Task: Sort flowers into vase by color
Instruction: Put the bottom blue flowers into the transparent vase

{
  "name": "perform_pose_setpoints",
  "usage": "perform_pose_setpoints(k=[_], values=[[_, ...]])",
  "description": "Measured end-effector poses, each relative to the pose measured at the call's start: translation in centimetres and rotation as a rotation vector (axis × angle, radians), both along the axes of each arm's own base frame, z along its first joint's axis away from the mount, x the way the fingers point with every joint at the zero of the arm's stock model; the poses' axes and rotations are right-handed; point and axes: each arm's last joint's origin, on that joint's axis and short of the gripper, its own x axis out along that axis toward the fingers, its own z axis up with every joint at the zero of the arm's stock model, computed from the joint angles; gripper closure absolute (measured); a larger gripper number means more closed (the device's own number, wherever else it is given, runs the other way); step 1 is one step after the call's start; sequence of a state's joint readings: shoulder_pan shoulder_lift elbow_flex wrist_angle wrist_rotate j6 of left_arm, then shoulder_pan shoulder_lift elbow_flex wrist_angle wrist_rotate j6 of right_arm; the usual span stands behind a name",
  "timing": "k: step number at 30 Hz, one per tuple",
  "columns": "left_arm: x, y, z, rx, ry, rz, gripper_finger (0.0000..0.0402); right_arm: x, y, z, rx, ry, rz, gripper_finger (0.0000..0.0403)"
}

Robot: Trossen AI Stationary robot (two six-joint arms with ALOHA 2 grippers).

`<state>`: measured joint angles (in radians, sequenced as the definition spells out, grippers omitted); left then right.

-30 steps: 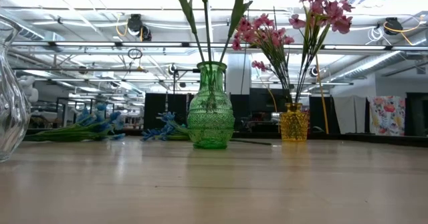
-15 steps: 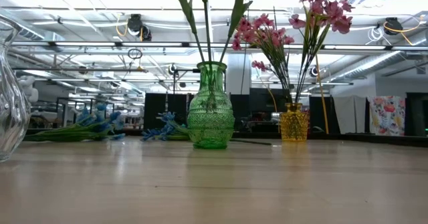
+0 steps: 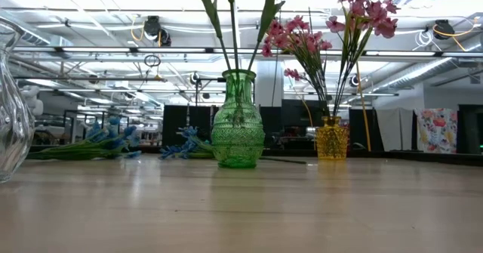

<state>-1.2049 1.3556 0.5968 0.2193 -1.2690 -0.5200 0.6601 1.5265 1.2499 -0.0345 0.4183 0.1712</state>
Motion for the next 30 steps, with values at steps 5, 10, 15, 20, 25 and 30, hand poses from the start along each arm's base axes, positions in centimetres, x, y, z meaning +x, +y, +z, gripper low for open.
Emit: perform_pose_setpoints(k=[5,10,15,20,25,30], values=[[0.00,-0.02,-0.01,-0.008,0.003,-0.007,0.0340,0.00,0.00,0.00,0.000,0.000,0.000,0.0161],[0.00,-0.20,-0.10,-0.060,0.034,-0.059,0.0319,0.00,0.00,0.00,0.000,0.000,0.000,0.0161],[-0.01,-0.23,-0.12,-0.090,0.038,-0.064,0.0271,0.00,0.00,0.00,0.000,0.000,0.000,0.0161],[-0.01,-0.26,-0.14,-0.095,0.045,-0.076,0.0236,0.00,0.00,0.00,0.000,0.000,0.000,0.0161],[-0.12,-0.42,0.03,-0.176,0.087,-0.147,0.0214,0.00,0.00,0.00,0.000,0.000,0.000,0.0161],[-0.33,-0.36,0.49,-0.198,0.083,-0.162,0.0203,0.00,0.00,-0.01,0.000,0.001,0.000,0.0161]])
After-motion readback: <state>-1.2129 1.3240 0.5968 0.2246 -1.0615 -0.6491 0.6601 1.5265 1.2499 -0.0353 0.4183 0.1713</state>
